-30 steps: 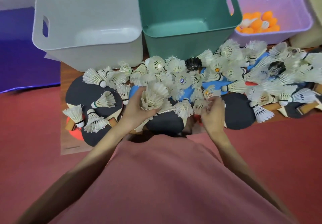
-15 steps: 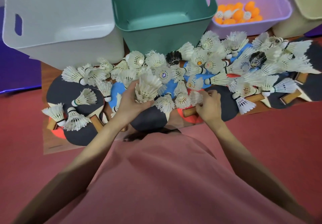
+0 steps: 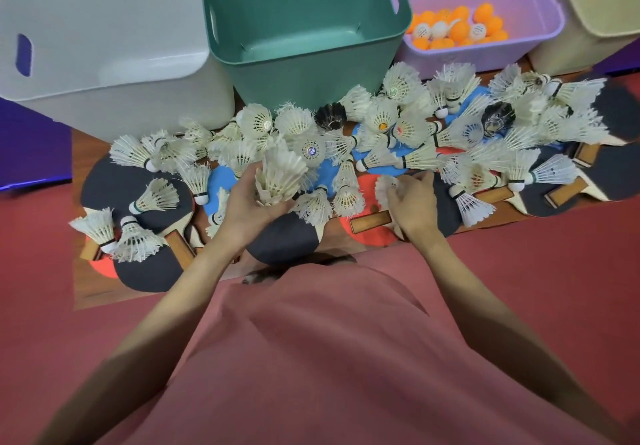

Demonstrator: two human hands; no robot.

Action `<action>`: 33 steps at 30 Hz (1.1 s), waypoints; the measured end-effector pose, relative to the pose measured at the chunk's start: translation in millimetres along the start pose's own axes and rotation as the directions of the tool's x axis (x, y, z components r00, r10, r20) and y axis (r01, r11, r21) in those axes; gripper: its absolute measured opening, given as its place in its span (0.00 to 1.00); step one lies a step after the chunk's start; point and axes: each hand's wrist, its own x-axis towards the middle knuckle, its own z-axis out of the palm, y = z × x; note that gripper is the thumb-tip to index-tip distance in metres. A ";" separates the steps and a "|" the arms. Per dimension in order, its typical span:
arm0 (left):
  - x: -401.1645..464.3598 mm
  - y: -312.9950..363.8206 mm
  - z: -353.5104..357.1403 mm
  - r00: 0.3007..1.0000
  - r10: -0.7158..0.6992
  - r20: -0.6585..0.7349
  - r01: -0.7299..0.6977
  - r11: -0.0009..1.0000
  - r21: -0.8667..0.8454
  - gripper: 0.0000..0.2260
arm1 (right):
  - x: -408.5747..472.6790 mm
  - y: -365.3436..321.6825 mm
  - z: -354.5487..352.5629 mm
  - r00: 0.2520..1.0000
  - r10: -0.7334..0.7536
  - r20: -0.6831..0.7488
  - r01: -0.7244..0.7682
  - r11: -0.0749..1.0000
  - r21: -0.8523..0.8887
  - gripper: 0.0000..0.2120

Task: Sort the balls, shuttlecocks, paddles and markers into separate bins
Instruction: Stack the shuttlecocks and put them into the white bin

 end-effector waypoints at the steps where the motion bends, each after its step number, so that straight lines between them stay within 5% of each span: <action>1: 0.8 0.7 0.2 1.000 0.006 0.006 -0.006 1.000 0.004 0.27 | 2.6 -2.1 -4.2 1.000 0.007 -0.030 -0.007 1.000 0.011 0.08; 5: 3.4 1.9 5.4 0.998 0.031 0.050 -0.034 0.998 0.044 0.25 | 9.7 -14.9 -25.2 0.981 -0.061 -0.183 0.079 0.992 0.094 0.11; 8: 7.0 -1.4 11.1 0.995 0.058 0.087 -0.067 0.993 0.096 0.25 | 4.6 -40.2 -42.5 0.950 -0.094 -0.298 0.204 0.909 0.363 0.08; 12: 15.3 -0.1 19.7 0.992 0.065 0.108 -0.076 0.993 0.095 0.26 | -4.5 -75.6 -54.7 0.980 -0.147 -0.131 0.197 0.704 0.682 0.05; 18: 25.3 7.3 33.1 0.973 0.114 0.200 -0.129 0.989 0.066 0.25 | -15.2 -93.7 -40.2 0.980 -0.149 0.134 0.044 0.813 0.581 0.08; 23: 27.3 8.7 37.3 0.979 0.088 0.184 -0.087 0.996 -0.013 0.24 | -9.4 -81.5 -42.5 0.973 -0.200 0.118 0.080 0.766 0.638 0.10; 29: 37.9 12.8 33.8 0.981 0.072 0.179 -0.071 0.997 -0.014 0.26 | 34.2 -18.7 -40.5 0.993 0.119 0.006 -0.115 0.944 0.310 0.19; 33: 46.1 14.8 30.5 0.984 0.065 0.167 -0.061 0.998 -0.027 0.26 | 62.3 6.2 -35.3 0.990 0.140 -0.027 -0.125 0.943 0.310 0.25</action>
